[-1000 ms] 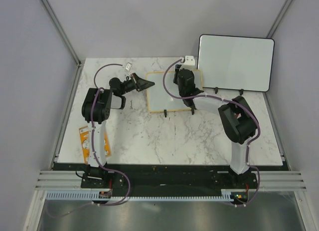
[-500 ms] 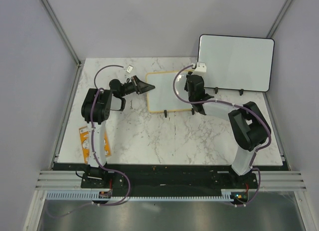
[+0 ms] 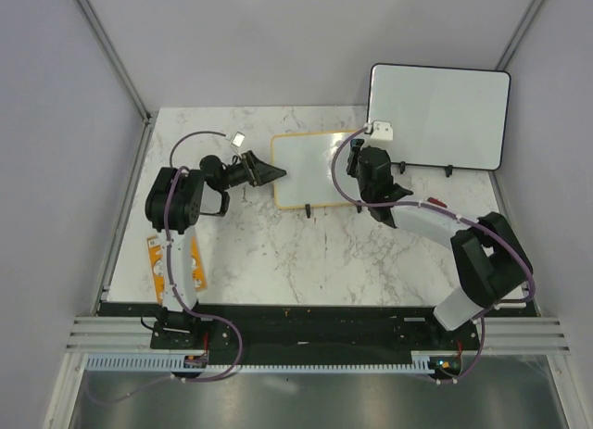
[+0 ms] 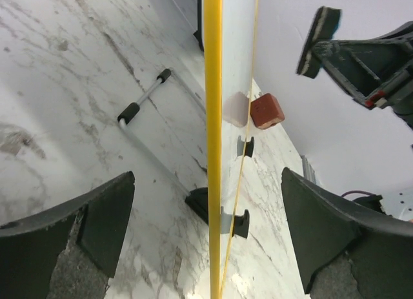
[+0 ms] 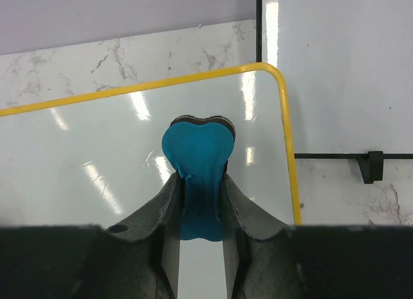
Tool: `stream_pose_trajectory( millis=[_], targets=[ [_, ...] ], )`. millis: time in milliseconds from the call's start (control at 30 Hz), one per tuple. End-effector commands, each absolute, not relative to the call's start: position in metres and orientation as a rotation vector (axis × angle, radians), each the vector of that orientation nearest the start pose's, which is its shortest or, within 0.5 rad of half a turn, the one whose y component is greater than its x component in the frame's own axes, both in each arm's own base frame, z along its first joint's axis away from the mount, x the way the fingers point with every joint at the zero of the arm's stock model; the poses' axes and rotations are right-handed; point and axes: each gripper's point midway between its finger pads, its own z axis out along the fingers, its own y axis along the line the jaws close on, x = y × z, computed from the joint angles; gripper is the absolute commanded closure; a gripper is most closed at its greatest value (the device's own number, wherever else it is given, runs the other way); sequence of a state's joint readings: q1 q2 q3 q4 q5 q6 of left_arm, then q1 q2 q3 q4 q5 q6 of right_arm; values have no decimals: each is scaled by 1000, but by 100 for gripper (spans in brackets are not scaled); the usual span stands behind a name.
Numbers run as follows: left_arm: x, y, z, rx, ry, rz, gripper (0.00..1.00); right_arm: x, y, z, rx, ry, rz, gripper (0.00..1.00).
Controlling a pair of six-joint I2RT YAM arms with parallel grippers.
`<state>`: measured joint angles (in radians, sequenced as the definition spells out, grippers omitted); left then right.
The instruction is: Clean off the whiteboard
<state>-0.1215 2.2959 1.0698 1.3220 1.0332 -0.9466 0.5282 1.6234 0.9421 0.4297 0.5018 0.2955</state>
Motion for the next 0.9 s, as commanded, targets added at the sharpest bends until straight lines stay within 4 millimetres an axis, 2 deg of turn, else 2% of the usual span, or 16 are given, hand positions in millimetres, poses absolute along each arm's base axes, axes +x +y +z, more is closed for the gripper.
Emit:
stream_pose_trajectory(
  millis=[0, 133, 233, 300, 333, 367, 433, 467, 567, 600, 667, 700, 733, 800, 833, 867],
  targets=[
    [451, -199, 165, 416, 1357, -1285, 0, 431, 180, 198, 127, 1771, 174, 100],
    [450, -174, 168, 319, 1357, -1186, 0, 401, 179, 192, 69, 1847, 165, 100],
    [449, -158, 167, 248, 1362, -1119, 0, 372, 190, 169, -28, 1934, 238, 99],
    [449, -149, 175, 204, 1345, -1080, 0, 348, 197, 142, -83, 2006, 278, 93],
    [447, -143, 173, 177, 1355, -1070, 0, 338, 197, 136, -89, 2029, 294, 89],
    [447, -139, 176, 155, 1348, -1057, 0, 325, 196, 116, -87, 2077, 306, 81],
    [443, -134, 174, 129, 1358, -1046, 0, 306, 202, 103, -109, 2116, 344, 71],
    [442, -131, 180, 124, 1346, -1033, 0, 294, 199, 89, -116, 2147, 338, 59],
    [437, -127, 177, 87, 1362, -1006, 0, 274, 196, 76, -99, 2174, 339, 38],
    [436, -125, 180, 91, 1364, -984, 0, 269, 198, 74, -94, 2177, 348, 33],
    [433, -123, 171, 57, 1426, -972, 0, 264, 191, 72, -80, 2173, 324, 24],
    [429, -122, 184, 71, 1408, -951, 0, 261, 192, 72, -92, 2169, 318, 19],
    [425, -122, 173, 44, 1465, -945, 0, 260, 187, 73, -78, 2160, 292, 11],
    [422, -120, 170, 43, 1511, -894, 0, 258, 184, 78, -71, 2140, 274, 2],
    [419, -121, 181, 41, 1514, -861, 0, 257, 182, 84, -60, 2124, 273, 2],
    [415, -121, 167, 13, 1600, -839, 0, 260, 177, 88, -43, 2103, 250, 2]
  ],
)
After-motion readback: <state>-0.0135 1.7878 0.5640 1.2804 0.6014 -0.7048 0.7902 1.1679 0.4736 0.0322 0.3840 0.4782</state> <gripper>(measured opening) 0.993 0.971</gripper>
